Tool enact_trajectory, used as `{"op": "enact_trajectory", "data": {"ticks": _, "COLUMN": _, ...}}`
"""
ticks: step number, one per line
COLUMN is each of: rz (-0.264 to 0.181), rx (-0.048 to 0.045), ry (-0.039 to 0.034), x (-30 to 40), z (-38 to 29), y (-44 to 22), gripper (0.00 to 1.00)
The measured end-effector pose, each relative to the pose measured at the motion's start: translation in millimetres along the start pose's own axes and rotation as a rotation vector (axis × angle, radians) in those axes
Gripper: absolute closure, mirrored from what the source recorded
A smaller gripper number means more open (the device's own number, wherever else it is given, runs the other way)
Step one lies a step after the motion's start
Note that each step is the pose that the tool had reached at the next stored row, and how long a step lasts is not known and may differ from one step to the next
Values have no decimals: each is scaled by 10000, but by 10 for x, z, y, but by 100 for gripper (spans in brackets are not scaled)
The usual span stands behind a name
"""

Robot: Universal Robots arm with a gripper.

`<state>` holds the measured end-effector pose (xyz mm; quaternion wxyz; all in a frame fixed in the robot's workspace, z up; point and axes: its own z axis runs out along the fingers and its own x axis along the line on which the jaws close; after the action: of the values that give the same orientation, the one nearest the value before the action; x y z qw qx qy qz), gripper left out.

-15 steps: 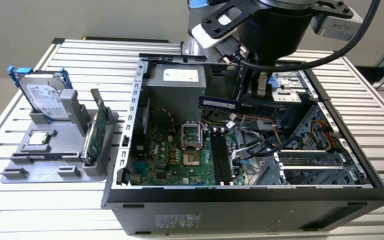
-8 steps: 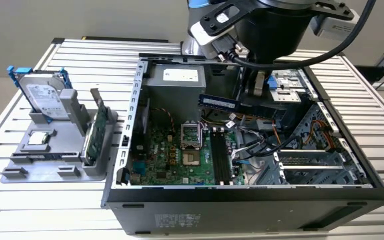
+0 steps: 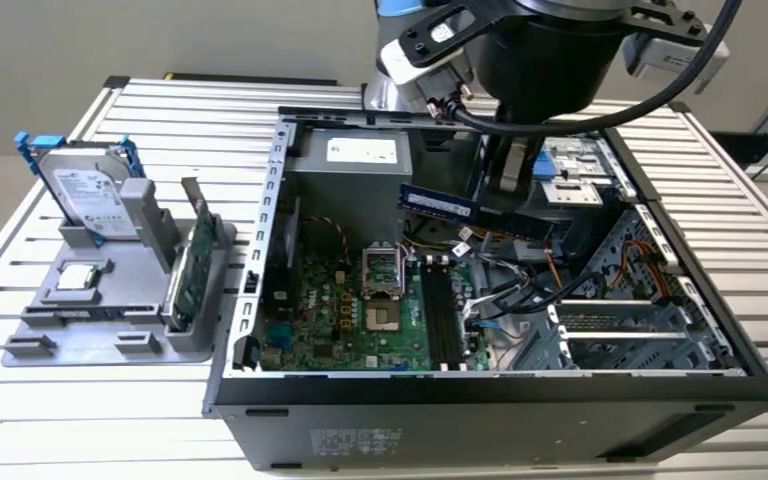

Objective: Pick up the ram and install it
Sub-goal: 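Insert the ram into the slot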

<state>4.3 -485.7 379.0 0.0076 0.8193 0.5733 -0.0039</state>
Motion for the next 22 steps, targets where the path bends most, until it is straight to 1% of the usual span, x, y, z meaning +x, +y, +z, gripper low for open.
{"op": "enact_trajectory", "data": {"ticks": 22, "rz": 2370, "rx": 36, "ry": -19, "x": 1, "z": 8, "y": 3, "gripper": 100}}
